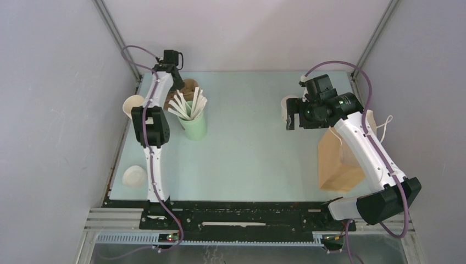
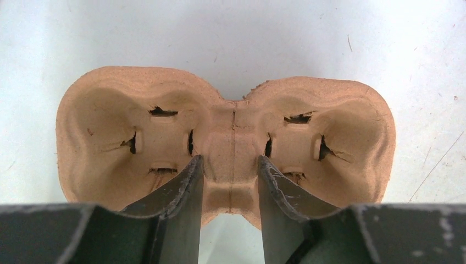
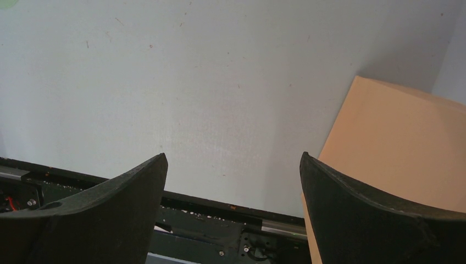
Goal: Pack the takeout coffee
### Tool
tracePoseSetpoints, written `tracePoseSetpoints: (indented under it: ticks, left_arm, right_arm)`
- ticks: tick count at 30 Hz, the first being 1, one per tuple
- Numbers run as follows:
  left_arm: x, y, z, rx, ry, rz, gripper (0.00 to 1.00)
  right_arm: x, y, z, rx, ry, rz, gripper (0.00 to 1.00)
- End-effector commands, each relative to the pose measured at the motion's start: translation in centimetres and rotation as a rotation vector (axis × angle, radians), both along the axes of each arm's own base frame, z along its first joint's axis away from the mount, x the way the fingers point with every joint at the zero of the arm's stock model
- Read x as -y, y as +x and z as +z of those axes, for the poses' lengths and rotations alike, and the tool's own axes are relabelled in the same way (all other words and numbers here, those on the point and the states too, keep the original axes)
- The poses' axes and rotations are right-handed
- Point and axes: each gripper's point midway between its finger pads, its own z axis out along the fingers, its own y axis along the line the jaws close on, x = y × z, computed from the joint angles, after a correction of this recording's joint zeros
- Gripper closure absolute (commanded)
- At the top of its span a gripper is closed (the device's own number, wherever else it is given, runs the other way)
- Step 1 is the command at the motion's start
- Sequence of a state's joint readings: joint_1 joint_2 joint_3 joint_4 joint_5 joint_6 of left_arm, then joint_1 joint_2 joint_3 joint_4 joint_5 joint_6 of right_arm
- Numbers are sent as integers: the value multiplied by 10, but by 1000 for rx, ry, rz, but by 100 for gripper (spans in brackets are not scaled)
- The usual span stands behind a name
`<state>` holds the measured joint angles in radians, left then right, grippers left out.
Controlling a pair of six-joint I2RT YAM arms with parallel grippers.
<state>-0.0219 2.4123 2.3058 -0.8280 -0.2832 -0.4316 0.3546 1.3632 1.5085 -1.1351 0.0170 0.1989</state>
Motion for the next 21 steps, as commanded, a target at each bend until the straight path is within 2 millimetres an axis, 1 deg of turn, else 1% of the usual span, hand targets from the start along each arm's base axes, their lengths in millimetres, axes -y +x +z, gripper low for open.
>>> tracePoseSetpoints:
  ticks: [1, 3, 4, 5, 7, 8, 9, 10, 11, 12, 13, 14, 15, 16, 17, 18, 19, 20, 21]
  left_arm:
    - [-15, 3, 99, 214, 73, 30, 80]
    - [-15, 5, 99, 230, 24, 37, 80]
    - [-9, 6, 99, 240, -29, 46, 81]
    - [-15, 6, 101, 250, -93, 68, 83]
    - [-14, 7, 115, 294, -151, 95, 84]
    - [-13, 9, 125, 322, -139, 93, 84]
    - [-14, 10, 129, 337, -116, 86, 83]
    - [-16, 12, 128, 338, -95, 79, 83]
    - [-18, 12, 121, 316, -98, 80, 83]
    - [-21, 7, 115, 267, -101, 88, 84]
    - [-28, 1, 115, 222, -33, 107, 87]
    - [-30, -4, 122, 187, 93, 96, 89]
    - [-21, -6, 126, 165, 203, 67, 89]
    - [-19, -5, 125, 167, 210, 55, 89]
    - [-14, 0, 115, 183, 108, 32, 89]
    - [5, 8, 102, 216, -67, -23, 90]
    - [3, 11, 95, 255, -196, -9, 91]
    - [0, 6, 84, 253, -220, 21, 93]
    - [-3, 6, 90, 269, -188, 30, 94]
  right_arm:
    - [-1, 6, 16, 46, 19, -4, 1]
    - [-1, 7, 15, 44, 21, -2, 1]
    - [-2, 7, 15, 44, 21, 0, 1]
    - [-2, 6, 15, 44, 21, 1, 1]
    - [-1, 5, 16, 48, 19, -2, 1]
    - [0, 5, 16, 49, 17, -5, 1]
    - [1, 5, 15, 49, 16, -6, 1]
    - [0, 5, 15, 48, 16, -4, 1]
    - [0, 5, 15, 47, 18, -3, 1]
    - [-1, 6, 16, 50, 19, 1, 1]
    - [-1, 6, 16, 50, 19, 1, 1]
    - [0, 6, 16, 51, 17, -2, 1]
    - [0, 6, 16, 53, 16, -4, 1]
    - [1, 6, 16, 52, 15, -5, 1]
    - [0, 5, 15, 49, 18, -4, 1]
    - [-1, 5, 15, 46, 20, 0, 1]
    - [-2, 5, 15, 47, 21, 2, 1]
    - [-2, 5, 15, 46, 21, 2, 1]
    - [-2, 5, 15, 47, 21, 3, 1]
